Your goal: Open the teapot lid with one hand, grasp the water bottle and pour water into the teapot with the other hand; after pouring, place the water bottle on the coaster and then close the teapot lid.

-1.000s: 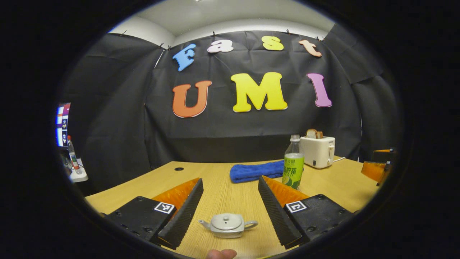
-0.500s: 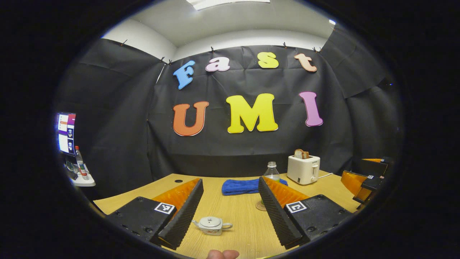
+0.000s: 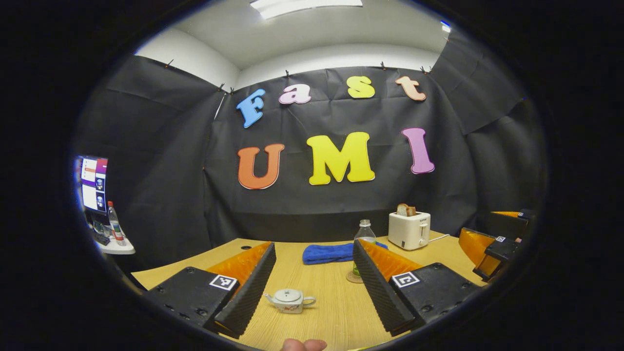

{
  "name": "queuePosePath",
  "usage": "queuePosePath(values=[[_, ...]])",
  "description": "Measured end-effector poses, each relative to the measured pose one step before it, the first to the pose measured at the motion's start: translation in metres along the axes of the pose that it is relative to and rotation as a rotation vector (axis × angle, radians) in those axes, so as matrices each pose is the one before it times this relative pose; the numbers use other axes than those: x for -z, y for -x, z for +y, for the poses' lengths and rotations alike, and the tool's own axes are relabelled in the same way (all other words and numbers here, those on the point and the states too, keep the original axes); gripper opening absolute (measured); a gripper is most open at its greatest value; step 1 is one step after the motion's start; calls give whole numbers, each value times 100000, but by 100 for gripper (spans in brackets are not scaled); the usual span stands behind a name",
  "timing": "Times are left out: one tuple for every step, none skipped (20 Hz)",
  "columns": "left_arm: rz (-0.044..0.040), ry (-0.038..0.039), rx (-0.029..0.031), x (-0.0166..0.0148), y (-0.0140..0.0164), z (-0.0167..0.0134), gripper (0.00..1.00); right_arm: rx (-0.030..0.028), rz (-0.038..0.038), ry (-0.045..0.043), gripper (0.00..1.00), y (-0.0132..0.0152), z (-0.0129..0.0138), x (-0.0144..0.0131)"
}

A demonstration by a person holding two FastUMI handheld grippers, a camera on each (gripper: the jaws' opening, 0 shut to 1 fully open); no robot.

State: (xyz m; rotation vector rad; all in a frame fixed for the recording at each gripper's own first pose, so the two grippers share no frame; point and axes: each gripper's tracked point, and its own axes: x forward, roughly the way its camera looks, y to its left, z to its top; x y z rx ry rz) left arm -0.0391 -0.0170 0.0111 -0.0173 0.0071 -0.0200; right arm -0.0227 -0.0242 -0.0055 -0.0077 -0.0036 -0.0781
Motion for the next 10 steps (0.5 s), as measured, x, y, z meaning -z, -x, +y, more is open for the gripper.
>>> queuePosePath(values=[[349,135,-80,129,-176,160,99,-159,996,922,98,0,403,86],[375,640,-96,166,-16,350,99,96,125,-120,98,-29,300,-278],[536,1025,163,163,-61,159,99,211,-207,-10,98,-89,200,-416],[689,568,539,233,-106,-53,99,624,-626,84,98,-127,231,-269],[755,300,-434,201,-173,260,99,595,-485,212,98,-41,173,-150],[581,494,-564,211,-19,451,99,326,-46,85,98,-147,326,-42],[529,595,197,169,-91,140,99,61,-120,-318,98,-24,359,-92],[482,483,2,87,-96,101,99,9,183,-49,98,16,205,-59],[231,-48,228,-67,51,49,99,189,111,59,98,66,124,84],[-239,-393,550,-66,78,-59,99,114,341,-50,98,-34,88,157]])
